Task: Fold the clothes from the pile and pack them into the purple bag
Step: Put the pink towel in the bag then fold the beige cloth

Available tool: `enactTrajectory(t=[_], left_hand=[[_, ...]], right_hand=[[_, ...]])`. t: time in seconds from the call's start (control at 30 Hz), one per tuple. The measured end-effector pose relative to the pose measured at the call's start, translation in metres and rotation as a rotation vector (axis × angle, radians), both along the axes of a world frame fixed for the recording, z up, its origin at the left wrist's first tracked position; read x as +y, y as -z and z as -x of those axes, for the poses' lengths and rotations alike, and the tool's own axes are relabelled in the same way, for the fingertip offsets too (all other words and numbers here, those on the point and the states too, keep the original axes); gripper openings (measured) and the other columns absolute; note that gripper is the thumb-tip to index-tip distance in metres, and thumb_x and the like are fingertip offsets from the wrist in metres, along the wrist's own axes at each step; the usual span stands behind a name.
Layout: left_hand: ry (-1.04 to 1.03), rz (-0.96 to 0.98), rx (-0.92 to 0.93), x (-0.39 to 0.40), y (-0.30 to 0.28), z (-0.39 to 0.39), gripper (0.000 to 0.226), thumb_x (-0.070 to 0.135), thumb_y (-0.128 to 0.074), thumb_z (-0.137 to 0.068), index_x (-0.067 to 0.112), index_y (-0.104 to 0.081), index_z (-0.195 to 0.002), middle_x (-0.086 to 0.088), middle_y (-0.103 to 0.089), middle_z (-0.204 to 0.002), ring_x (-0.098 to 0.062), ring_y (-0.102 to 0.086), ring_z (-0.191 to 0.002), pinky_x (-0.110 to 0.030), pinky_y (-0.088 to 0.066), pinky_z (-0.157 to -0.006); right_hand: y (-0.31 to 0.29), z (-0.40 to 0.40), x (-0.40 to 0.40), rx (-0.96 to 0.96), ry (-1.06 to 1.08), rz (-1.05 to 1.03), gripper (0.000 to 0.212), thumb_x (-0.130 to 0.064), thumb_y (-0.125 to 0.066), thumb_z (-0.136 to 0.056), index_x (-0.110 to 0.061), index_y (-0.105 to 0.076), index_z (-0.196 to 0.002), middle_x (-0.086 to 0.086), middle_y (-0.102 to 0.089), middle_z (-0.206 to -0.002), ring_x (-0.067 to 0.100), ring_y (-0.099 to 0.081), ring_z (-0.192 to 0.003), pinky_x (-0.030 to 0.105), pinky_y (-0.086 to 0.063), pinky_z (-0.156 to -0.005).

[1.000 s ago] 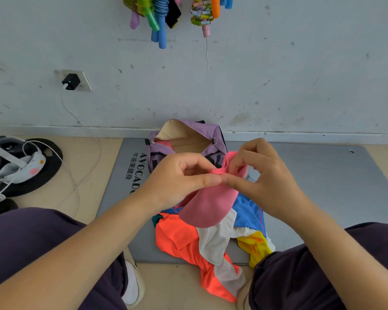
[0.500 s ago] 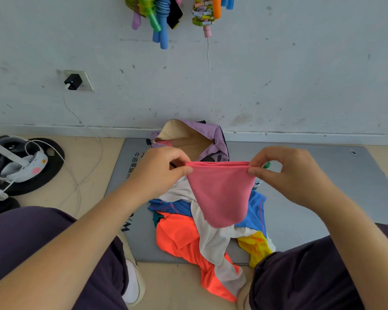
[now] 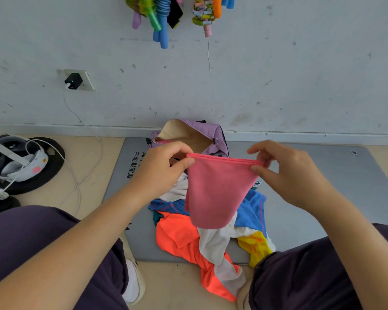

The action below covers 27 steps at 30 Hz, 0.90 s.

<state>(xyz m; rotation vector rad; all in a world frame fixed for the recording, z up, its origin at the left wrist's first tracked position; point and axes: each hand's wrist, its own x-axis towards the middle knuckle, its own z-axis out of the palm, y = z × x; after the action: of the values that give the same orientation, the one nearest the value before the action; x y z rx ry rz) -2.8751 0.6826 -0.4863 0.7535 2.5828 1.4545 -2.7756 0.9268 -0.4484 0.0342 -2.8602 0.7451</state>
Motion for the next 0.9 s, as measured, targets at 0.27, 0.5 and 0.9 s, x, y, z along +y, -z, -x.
enactTrajectory(t=[0.27,0.5,0.9], left_hand=[[-0.039,-0.207,-0.374,0.006,-0.013,-0.007,0.011,0.024,-0.048,-0.102,0.019,-0.058,-0.102,-0.003,-0.055,-0.083,-0.015,-0.048,-0.078,-0.032,-0.038,-0.075],[0.382,-0.426,-0.846,0.000,-0.025,-0.025,0.060,0.048,-0.086,-0.063,0.021,-0.068,-0.113,0.000,-0.073,-0.112,-0.014,-0.069,-0.105,-0.025,-0.055,-0.080],[0.100,-0.348,-0.678,0.000,-0.021,-0.014,0.025,0.033,-0.064,-0.082,0.020,-0.069,-0.103,0.007,-0.076,-0.098,-0.006,-0.071,-0.092,-0.020,-0.054,-0.076]], right_hand=[[0.008,0.004,-0.004,-0.206,0.053,0.637,0.020,-0.031,-0.051,-0.099,-0.019,-0.058,-0.085,0.000,-0.053,-0.079,0.017,-0.049,-0.074,0.034,-0.047,-0.077],[0.006,0.007,-0.021,-0.033,0.191,1.003,0.023,-0.048,-0.050,-0.089,-0.027,-0.056,-0.078,0.001,-0.036,-0.068,0.013,-0.035,-0.060,0.028,-0.037,-0.052],[0.016,0.006,-0.022,-0.325,0.015,1.275,0.035,-0.027,-0.063,-0.086,-0.015,-0.069,-0.118,0.009,-0.072,-0.111,0.019,-0.069,-0.095,0.027,-0.056,-0.073]])
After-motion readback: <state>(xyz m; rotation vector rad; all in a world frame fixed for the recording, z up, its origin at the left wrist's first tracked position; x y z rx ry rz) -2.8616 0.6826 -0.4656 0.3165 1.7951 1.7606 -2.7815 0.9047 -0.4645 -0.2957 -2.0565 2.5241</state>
